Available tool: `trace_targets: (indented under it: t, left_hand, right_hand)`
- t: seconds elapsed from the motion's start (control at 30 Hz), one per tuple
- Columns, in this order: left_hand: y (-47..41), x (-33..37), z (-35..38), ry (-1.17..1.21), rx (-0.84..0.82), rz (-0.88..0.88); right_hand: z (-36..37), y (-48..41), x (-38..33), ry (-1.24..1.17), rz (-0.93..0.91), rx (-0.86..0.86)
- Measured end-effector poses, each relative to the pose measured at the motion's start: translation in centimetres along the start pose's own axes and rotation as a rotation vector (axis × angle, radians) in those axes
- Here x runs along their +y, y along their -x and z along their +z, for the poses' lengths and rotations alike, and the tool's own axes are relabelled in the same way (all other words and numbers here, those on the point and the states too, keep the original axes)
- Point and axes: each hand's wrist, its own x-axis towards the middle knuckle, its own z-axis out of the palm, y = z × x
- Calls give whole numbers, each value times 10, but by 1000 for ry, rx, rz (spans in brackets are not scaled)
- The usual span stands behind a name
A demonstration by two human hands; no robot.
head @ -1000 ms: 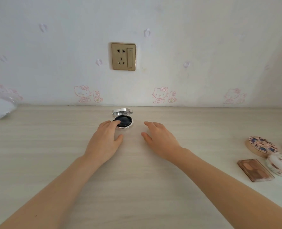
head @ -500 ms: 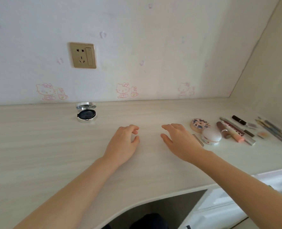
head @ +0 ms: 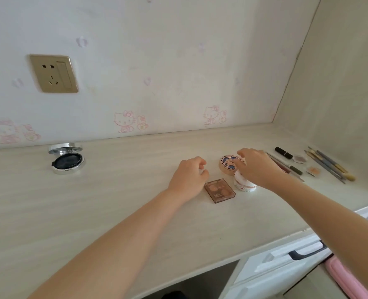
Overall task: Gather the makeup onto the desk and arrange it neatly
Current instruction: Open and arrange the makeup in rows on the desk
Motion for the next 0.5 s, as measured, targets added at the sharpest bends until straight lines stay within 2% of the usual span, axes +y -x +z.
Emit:
trace_targets:
  t: [0.23, 0.5]
  left_hand:
    - [-46, 13, 29, -111, -121, -61]
    - [-66, 17, 51, -236, -235, -92]
  right_hand:
    - [11, -31, 25, 178, 72, -57]
    - [19, -43, 25, 124, 92, -60]
